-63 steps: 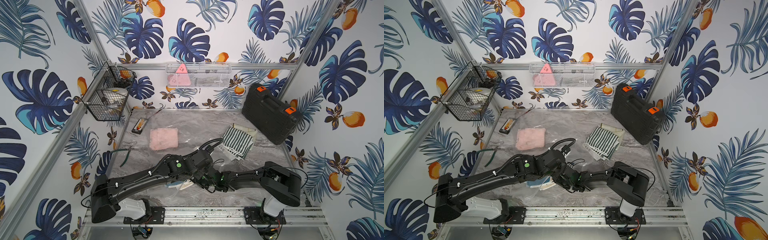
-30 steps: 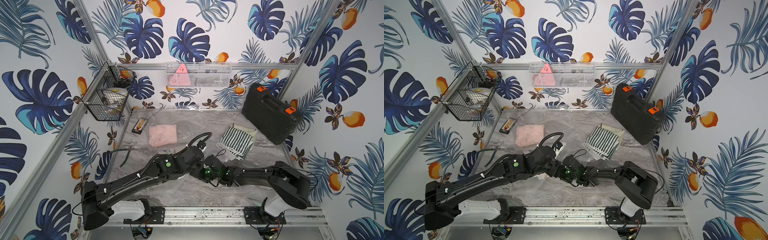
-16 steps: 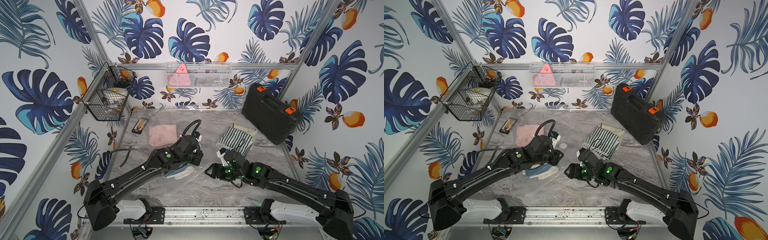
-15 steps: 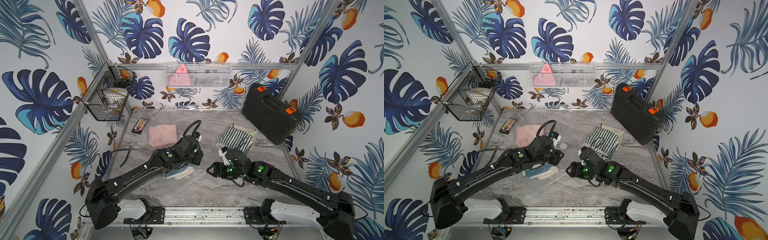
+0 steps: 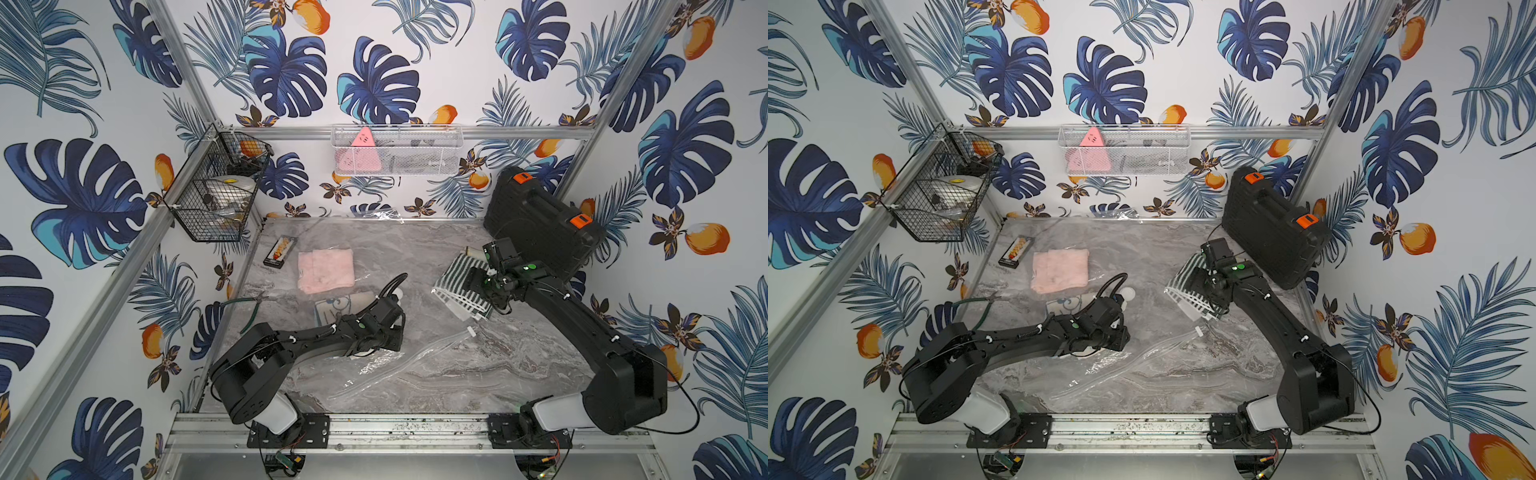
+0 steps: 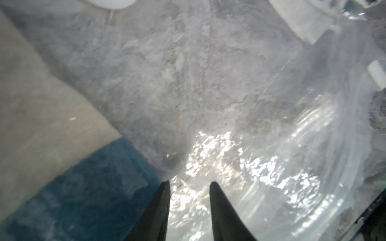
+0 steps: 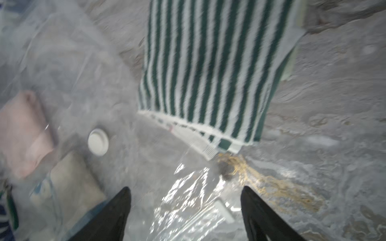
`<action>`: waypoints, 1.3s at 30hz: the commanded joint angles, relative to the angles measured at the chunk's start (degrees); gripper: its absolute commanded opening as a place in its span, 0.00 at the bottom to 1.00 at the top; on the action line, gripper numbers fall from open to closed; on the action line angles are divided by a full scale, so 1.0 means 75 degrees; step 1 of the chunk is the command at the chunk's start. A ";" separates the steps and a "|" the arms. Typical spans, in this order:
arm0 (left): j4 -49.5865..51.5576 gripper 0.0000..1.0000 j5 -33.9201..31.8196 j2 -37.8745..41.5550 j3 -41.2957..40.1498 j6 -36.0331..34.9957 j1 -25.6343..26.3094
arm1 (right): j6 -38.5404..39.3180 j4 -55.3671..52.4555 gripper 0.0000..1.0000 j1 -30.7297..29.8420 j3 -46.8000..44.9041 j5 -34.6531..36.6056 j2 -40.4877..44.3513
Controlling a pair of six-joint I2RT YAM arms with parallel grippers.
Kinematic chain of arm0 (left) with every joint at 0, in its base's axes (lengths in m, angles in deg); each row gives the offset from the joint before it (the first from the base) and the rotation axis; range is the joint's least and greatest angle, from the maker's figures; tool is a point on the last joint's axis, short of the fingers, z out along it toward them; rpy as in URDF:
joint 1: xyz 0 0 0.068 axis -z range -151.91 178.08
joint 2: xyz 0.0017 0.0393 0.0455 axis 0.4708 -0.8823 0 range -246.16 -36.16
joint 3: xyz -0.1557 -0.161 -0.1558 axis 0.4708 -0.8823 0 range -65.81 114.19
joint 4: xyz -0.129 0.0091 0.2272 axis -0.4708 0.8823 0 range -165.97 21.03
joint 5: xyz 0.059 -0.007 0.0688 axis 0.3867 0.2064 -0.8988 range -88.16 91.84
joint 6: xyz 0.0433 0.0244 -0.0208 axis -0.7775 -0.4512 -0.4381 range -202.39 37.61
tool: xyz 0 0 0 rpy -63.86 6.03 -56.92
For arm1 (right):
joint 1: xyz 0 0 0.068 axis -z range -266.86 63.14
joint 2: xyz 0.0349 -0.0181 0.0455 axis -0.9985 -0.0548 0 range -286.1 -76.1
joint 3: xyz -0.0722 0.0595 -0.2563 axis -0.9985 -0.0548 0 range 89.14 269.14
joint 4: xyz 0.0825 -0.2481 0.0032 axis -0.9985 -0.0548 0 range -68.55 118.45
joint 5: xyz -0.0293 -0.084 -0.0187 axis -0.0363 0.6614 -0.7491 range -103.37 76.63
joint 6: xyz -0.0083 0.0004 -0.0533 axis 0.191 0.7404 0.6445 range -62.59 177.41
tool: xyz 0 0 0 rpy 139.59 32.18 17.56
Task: Place the folded towel into the vacuum bag
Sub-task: Pick up the towel from the center of the board.
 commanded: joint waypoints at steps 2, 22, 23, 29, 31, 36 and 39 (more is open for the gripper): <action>0.0878 0.38 -0.0840 0.0390 -0.0197 0.0156 -0.0090 | -0.0247 0.0647 0.88 0.0594 -0.0185 0.0555 -0.0362; 0.1356 0.40 -0.0136 0.0634 0.1134 -0.0092 0.0583 | -0.0412 0.3368 0.77 0.1567 -0.1653 -0.1843 -0.2084; 0.1368 0.40 -0.0151 0.0632 0.1142 -0.0072 0.0632 | -0.0373 0.3523 0.69 0.1567 -0.1738 -0.1933 -0.2010; 0.1507 0.41 -0.0312 0.0806 0.1258 -0.0160 0.0666 | -0.0049 0.3580 0.20 0.1567 -0.1818 -0.1958 -0.1264; 0.1560 0.40 -0.0358 0.0846 0.1318 -0.0192 0.0659 | 0.0165 0.3135 0.13 0.1567 -0.1517 -0.1953 -0.0949; 0.1509 0.40 -0.0324 0.0848 0.1368 -0.0116 0.0661 | 0.0535 0.1829 0.06 0.1471 -0.0737 -0.1527 0.0049; 0.1438 0.40 -0.0268 0.0814 0.1383 -0.0046 0.0659 | 0.0770 0.1214 0.02 0.1337 -0.0334 -0.1306 0.0452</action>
